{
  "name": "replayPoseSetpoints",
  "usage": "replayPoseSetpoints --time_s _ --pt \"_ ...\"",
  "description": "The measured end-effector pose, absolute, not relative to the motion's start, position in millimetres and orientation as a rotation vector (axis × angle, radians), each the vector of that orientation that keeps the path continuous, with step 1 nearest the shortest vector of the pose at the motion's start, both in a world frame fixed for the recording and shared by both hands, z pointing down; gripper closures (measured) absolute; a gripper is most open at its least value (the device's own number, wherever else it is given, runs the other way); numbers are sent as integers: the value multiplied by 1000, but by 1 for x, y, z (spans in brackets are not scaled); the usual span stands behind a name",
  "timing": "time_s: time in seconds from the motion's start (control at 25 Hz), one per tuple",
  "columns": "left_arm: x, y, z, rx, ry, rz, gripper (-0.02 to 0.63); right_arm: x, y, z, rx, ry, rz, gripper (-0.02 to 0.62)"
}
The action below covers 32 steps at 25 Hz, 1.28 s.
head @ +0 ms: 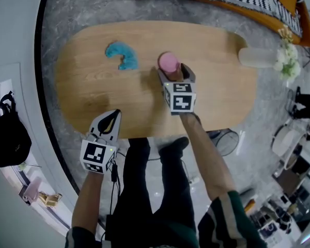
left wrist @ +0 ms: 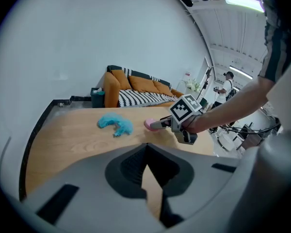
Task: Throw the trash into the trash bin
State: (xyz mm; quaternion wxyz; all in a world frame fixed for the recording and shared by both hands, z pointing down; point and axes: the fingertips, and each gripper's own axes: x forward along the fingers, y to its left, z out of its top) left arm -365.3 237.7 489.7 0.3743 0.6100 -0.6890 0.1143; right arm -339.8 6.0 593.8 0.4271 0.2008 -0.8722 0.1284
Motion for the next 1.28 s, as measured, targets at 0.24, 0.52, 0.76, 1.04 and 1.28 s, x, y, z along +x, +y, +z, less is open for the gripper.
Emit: replayPoseSetpoints --time_s 0.24,0.52,0.76,1.04,1.28 --pt "-370 240 493 1559 -1756 282 609 -350 -2 606 512 -2134 306 261" --pt "-368 239 495 1567 -1747 278 607 -352 -2 613 482 -2066 282 261" --pt "-360 228 493 1605 -1735 294 609 -348 0 605 425 -2054 240 261" --pt "-343 212 488 1662 -1715 308 609 -324 -4 587 446 -2097 245 261" --pt "-320 191 473 1735 -1682 373 609 -288 -17 563 491 -2130 260 261"
